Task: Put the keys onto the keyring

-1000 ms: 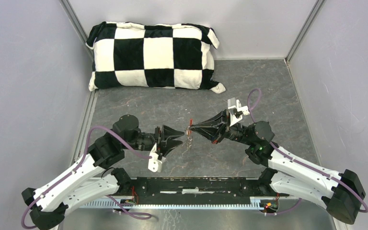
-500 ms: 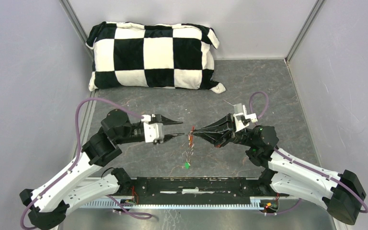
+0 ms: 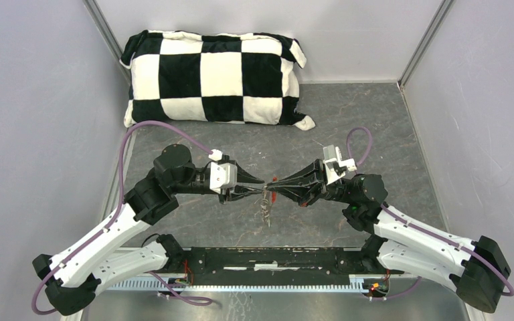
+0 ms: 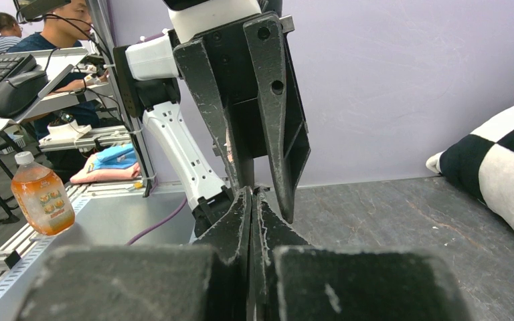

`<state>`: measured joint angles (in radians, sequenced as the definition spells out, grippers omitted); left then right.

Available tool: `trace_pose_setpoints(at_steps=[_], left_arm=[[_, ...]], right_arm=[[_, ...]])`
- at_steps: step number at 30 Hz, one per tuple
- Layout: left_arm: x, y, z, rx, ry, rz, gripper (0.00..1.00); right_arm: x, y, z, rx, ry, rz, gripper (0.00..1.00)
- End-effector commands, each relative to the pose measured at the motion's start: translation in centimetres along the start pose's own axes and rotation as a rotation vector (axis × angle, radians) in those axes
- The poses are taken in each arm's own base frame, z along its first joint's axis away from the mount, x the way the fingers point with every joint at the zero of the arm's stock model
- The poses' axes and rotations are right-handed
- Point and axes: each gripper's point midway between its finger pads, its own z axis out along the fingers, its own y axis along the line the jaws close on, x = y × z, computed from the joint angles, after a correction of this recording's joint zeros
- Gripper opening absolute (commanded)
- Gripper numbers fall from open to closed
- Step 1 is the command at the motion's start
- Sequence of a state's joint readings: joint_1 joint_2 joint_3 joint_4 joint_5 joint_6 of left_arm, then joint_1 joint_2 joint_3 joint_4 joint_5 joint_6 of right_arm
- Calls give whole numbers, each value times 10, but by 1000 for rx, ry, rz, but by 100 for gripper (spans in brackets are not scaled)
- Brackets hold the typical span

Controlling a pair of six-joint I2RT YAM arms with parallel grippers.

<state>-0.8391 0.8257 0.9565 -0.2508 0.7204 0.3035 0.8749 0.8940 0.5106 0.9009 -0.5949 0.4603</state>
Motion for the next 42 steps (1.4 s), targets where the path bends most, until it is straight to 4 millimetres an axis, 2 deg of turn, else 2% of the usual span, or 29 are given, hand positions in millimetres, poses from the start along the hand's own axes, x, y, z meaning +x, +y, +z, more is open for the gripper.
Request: trace_pose_setpoints(at_steps=[1, 8, 14, 20, 27, 30, 36, 39, 42], left_arm=[[-17, -14, -5, 83, -32, 49, 33], [-12, -3, -8, 47, 17, 159, 37], [-14, -8, -12, 66, 22, 173, 39], [-1, -16, -13, 99, 47, 175, 40], [-13, -5, -7, 41, 5, 108, 40], [-13, -2, -4, 27, -6, 64, 36], [1, -6, -3, 44, 28, 45, 14], [9, -6, -2, 49, 55, 38, 12], [11, -7, -2, 54, 58, 21, 17]], right_arm=[[-24, 1, 7, -6, -43, -66, 0], [-22, 1, 10, -15, -14, -75, 0], [-19, 2, 10, -28, 5, -75, 0], [-17, 3, 12, -40, 34, -85, 0], [-13, 4, 13, -56, 55, -81, 0], [-14, 5, 13, -61, 55, -84, 0], [-15, 7, 12, -67, 52, -82, 0], [-17, 7, 12, -65, 51, -87, 0], [-19, 6, 13, -59, 56, -97, 0]])
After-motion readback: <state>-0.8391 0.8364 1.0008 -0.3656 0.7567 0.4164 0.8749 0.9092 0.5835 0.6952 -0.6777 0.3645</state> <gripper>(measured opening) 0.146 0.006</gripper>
